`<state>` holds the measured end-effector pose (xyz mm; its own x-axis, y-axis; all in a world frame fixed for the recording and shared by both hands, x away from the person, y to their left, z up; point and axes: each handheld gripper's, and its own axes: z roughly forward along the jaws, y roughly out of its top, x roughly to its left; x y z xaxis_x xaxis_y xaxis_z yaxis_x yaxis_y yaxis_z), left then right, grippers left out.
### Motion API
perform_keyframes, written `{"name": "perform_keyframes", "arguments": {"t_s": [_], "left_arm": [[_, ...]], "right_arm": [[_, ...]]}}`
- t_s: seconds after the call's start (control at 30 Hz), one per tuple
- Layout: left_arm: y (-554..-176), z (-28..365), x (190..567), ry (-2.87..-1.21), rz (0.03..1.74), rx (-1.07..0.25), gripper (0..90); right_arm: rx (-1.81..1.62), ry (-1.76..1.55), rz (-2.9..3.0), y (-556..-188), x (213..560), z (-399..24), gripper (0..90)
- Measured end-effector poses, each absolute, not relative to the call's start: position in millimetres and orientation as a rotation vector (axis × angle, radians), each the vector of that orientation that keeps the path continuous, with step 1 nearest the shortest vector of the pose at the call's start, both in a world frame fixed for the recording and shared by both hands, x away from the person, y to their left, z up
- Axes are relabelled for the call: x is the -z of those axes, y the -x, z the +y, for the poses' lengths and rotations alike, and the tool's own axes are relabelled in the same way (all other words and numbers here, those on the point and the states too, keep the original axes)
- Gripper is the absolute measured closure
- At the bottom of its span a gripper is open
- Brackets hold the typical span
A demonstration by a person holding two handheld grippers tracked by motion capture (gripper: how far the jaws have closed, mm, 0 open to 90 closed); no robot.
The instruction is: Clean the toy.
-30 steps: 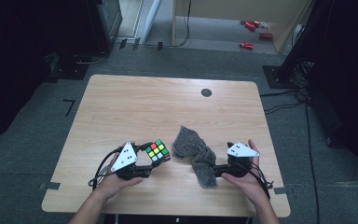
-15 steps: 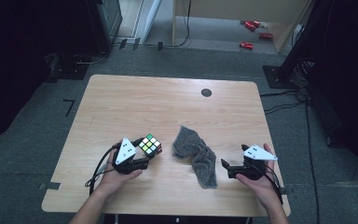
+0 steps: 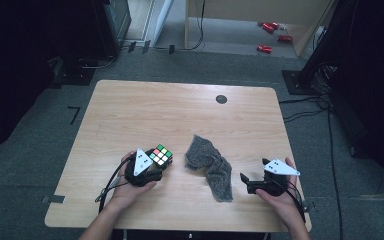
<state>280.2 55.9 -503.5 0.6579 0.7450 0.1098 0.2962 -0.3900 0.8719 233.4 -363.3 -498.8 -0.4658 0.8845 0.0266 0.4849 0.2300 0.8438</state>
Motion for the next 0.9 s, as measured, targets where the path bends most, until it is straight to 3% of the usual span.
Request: {"name": "perform_keyframes", "arguments": {"t_s": [0.5,0.67,0.9], "left_arm": [[-278,53,510,-1.993,0.772,-0.585,34.6],[-276,54,503,-1.973,0.771,-0.568,20.6],[-272,66,488,-1.914,0.83,-0.535,13.6]], "right_arm": [[-1.132,-1.272,2.052,-233,502,-367,0.0],[-1.137,-1.276,2.037,-231,499,-373,0.0],[-1.121,-1.295,2.024,-227,497,-384,0.0]]}}
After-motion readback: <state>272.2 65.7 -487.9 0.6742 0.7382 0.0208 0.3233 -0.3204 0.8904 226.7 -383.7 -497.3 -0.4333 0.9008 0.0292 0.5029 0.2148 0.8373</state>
